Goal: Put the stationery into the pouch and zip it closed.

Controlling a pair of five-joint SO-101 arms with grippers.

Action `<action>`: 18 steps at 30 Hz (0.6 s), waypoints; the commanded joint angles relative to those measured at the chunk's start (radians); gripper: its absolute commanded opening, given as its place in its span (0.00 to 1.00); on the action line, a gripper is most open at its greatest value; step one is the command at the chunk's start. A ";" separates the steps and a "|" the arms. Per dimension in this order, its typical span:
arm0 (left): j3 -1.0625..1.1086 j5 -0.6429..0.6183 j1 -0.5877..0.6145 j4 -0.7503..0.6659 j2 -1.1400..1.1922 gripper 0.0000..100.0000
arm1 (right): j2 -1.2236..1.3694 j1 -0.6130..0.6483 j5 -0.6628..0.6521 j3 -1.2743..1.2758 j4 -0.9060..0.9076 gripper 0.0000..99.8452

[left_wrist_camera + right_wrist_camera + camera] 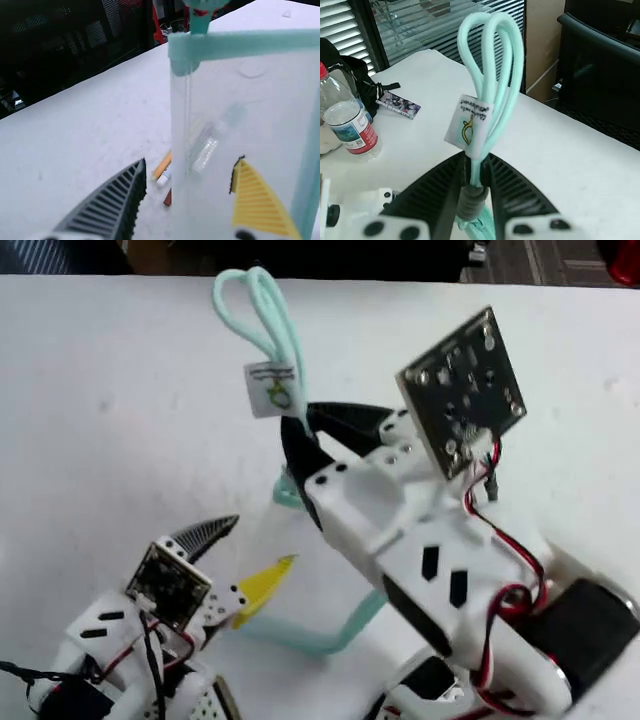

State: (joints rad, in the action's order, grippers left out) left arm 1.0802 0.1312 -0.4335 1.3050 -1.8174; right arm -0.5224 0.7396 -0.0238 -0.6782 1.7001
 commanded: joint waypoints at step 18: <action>-0.040 0.052 -0.278 0.014 -0.001 0.29 | -0.478 0.182 -0.117 0.466 0.019 0.02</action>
State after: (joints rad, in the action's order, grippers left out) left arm 1.0802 0.1419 -0.6252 1.3050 -1.8174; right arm -0.9705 0.9129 -0.1266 -0.2302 1.7001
